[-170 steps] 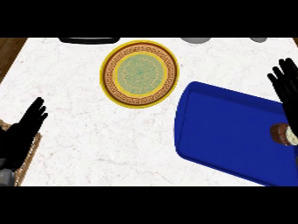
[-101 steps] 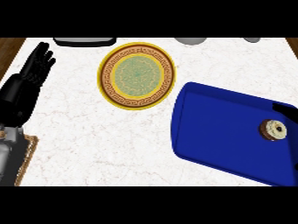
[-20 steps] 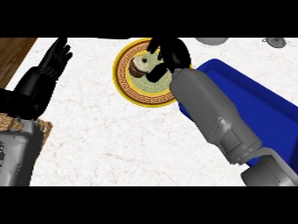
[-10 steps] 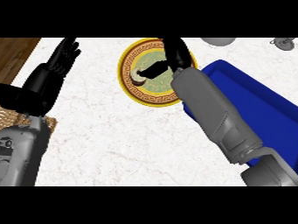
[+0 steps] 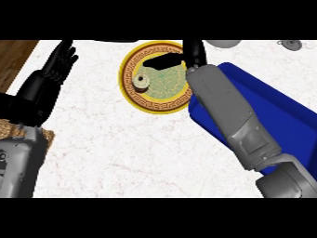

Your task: Pick the cupcake from the tray and place it in the plate

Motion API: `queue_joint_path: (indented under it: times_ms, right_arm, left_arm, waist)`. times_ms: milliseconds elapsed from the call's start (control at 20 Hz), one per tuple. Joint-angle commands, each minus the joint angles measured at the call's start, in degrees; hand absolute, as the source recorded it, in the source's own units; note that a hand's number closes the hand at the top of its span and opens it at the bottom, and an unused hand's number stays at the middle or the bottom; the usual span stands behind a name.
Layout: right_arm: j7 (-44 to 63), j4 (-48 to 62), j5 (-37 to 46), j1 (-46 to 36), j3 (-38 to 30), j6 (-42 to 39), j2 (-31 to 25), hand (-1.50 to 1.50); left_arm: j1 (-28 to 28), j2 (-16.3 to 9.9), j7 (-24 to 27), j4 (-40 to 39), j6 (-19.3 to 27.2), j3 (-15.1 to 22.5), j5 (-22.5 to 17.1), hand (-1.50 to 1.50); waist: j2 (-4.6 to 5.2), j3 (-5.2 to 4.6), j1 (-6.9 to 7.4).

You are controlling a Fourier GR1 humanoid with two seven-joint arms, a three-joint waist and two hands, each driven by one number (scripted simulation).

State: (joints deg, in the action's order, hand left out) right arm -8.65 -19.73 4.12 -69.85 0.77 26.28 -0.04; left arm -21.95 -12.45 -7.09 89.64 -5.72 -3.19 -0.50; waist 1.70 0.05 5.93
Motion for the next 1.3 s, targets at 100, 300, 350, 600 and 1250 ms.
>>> queue_joint_path:
  times_ms: [100, 300, 350, 600, 1250]
  right_arm:
    - [-8.1, 2.4, -4.3, 2.1, -5.9, -3.4, -3.3, -1.5]
    - [-13.3, 4.2, -6.1, 4.3, -8.6, -6.5, -5.6, -1.5]
    - [-15.0, 3.9, -6.1, 5.7, -8.8, -8.1, -7.5, -1.5]
    - [-18.1, 4.7, -5.4, 8.7, -8.4, -18.3, -14.5, -1.5]
    - [-23.7, 6.2, -3.7, 13.2, -9.3, -24.8, -21.3, -1.5]
  left_arm:
    - [0.4, -0.3, -1.8, 1.7, 1.8, -1.2, 0.7, 0.0]
    - [3.6, -2.0, 0.1, 1.9, -0.9, -2.2, -0.5, 0.0]
    - [2.6, 0.1, -2.3, 3.1, 1.3, 0.1, 1.2, 0.0]
    - [1.1, -2.9, -3.0, 3.3, -0.1, -3.6, -0.8, 0.0]
    - [4.7, 0.3, 1.5, 1.4, 0.5, -2.4, 1.0, 0.0]
  waist:
    - [-0.52, 0.02, -2.71]
    - [-0.6, 0.0, -2.97]
    - [-0.73, 0.03, -3.47]
    - [-1.02, 0.02, -4.4]
    - [-1.18, 0.0, -4.73]
